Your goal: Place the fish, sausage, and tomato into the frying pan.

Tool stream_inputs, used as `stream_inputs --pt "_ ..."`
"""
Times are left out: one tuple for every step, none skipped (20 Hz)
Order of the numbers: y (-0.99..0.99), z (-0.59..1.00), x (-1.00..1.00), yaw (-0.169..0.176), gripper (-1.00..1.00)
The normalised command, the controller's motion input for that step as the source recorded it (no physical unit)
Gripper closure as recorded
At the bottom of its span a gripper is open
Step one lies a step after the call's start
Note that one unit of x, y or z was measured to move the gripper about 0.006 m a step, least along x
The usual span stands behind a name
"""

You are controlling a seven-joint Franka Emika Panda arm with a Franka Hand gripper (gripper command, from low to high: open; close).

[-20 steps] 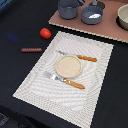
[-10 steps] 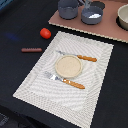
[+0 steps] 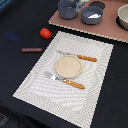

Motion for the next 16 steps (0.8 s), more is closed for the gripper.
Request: stream_inputs --pt "-0.59 -0.02 -0.64 -0.025 -1.0" --pt "-0.61 -0.03 -0.63 -0.025 -1.0" --pt "-0.61 -0.05 -0.63 -0.027 -1.0" --pt "-0.62 -0.07 -0.62 -0.031 -1.0" --pt "-0.62 -0.1 -0.61 -0.034 -1.0" --pt "-0.64 -0.13 -0.6 -0.034 -1.0" --pt "-0.66 -0.15 -0.59 -0.03 -1.0" --pt "-0.68 -0.16 -0.59 -0.023 -1.0" --pt "-0.69 -0.17 -0.59 -0.023 -1.0" --pt "-0.71 -0.18 -0.58 -0.018 -1.0" --pt "-0.72 -0.18 -0.58 -0.014 -1.0" --pt "-0.73 -0.17 -0.58 -0.013 -1.0" --pt "-0.73 -0.17 -0.57 -0.013 -1.0" --pt "-0.73 -0.17 -0.58 -0.013 -1.0" --pt "-0.75 -0.15 -0.58 -0.009 -1.0" --pt "-0.77 -0.15 -0.57 -0.003 -1.0"
